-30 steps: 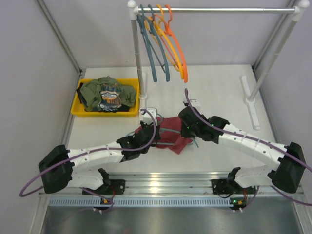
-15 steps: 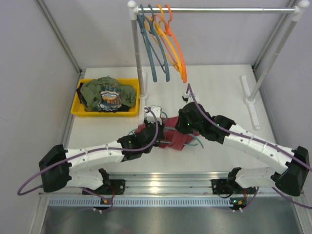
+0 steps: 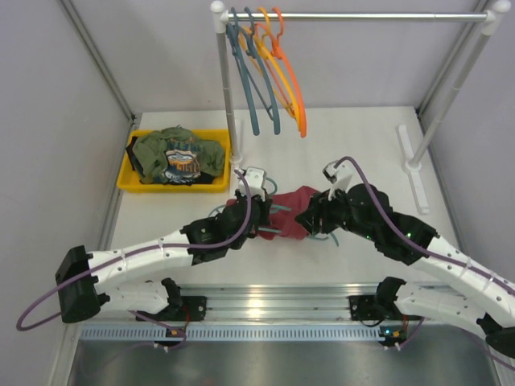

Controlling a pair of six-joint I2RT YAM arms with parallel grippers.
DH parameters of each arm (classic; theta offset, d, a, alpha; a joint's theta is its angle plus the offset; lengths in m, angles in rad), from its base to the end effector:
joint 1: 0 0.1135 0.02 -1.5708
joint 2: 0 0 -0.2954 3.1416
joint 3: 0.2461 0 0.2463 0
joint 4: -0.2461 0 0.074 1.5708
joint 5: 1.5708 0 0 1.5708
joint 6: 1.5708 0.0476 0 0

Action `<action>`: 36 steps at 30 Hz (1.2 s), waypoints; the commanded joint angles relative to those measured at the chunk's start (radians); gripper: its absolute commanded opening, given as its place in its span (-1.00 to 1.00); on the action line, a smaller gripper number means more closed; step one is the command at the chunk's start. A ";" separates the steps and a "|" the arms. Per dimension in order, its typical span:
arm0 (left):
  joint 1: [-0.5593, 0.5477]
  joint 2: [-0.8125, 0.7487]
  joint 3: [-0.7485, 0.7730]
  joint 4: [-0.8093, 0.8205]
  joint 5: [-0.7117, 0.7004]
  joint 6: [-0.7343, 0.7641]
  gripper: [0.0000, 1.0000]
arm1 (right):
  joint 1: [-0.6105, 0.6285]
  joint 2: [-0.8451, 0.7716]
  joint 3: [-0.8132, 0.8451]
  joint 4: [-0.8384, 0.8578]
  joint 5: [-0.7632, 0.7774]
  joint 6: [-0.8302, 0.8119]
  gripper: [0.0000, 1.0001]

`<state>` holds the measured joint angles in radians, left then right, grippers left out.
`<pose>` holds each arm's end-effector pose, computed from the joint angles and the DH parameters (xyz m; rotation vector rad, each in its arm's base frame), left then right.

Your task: Place the tank top on the hanger

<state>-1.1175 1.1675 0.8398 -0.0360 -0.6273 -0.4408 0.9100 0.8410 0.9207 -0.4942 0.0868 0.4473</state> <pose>0.1367 -0.2168 0.3251 0.2232 1.8762 -0.4676 0.1061 0.1297 0.3636 -0.4177 2.0291 0.7782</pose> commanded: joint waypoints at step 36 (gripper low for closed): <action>-0.022 -0.062 0.208 -0.056 0.146 0.083 -1.00 | -0.003 -0.003 -0.052 0.104 -0.141 -0.134 -1.00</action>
<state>-1.1278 1.1213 0.9821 -0.1467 -0.4995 -0.3534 0.9131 0.8680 0.8791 -0.4648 -0.0875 0.2836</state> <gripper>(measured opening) 0.062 0.122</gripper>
